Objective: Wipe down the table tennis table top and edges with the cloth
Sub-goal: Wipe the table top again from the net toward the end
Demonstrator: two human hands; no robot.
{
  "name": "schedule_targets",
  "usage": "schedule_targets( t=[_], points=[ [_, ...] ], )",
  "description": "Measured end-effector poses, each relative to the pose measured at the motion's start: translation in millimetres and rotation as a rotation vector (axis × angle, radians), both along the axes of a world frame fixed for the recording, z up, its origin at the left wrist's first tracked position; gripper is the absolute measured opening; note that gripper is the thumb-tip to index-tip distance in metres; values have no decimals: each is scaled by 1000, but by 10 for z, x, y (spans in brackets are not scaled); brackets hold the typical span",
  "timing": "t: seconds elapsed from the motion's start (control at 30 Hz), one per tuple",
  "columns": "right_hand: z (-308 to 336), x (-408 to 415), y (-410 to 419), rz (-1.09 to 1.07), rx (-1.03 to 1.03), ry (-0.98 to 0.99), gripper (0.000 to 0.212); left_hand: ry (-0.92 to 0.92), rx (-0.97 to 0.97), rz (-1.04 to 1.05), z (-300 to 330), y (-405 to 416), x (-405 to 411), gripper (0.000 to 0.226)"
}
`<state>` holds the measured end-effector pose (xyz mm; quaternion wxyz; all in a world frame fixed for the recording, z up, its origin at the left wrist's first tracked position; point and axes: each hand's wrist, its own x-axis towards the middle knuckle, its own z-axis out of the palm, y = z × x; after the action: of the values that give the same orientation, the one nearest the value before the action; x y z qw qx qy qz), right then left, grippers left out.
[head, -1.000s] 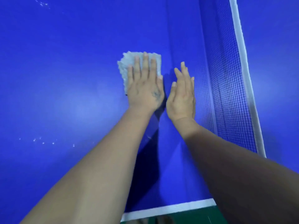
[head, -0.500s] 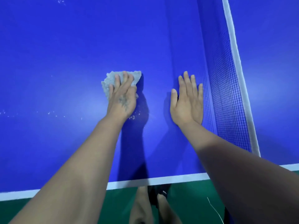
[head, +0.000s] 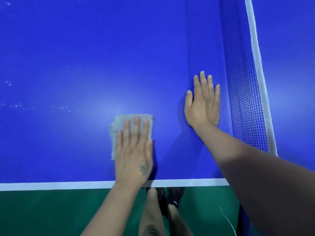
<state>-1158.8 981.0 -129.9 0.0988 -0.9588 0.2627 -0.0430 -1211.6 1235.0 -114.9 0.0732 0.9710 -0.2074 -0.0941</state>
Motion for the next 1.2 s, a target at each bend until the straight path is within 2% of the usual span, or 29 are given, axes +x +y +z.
schedule_targets(
  t=[0.13, 0.27, 0.4, 0.53, 0.63, 0.77, 0.87, 0.97, 1.1, 1.2],
  points=[
    [-15, 14, 3, 35, -72, 63, 71, 6, 5, 275, -49, 206, 526, 64],
    [-38, 21, -17, 38, -88, 89, 74, 21, -50, 415, -107, -316, 1202, 62],
    [-40, 48, -5, 32, -83, 87, 75, -80, -79, 251, -190, -922, 1277, 64],
    [-27, 54, -3, 36, -66, 86, 73, -137, -182, 23, -198, -1227, 614, 58],
    [-33, 43, -4, 37, -74, 75, 69, -84, -177, 75, -151, -1038, 21, 58],
    [-15, 45, 18, 46, -72, 66, 68, -52, -69, 156, -87, -323, -468, 60],
    [10, 30, 16, 43, -63, 66, 69, -49, -3, 316, -92, 297, -218, 61],
    [17, 30, 49, 38, -65, 67, 69, -47, 7, 456, -108, 697, 369, 63],
    [15, 41, 89, 32, -103, 91, 69, -26, -84, 497, -131, 470, 1124, 67],
    [30, 82, 164, 52, -154, 103, 66, -79, -135, 344, -158, 69, 1231, 66]
  ],
)
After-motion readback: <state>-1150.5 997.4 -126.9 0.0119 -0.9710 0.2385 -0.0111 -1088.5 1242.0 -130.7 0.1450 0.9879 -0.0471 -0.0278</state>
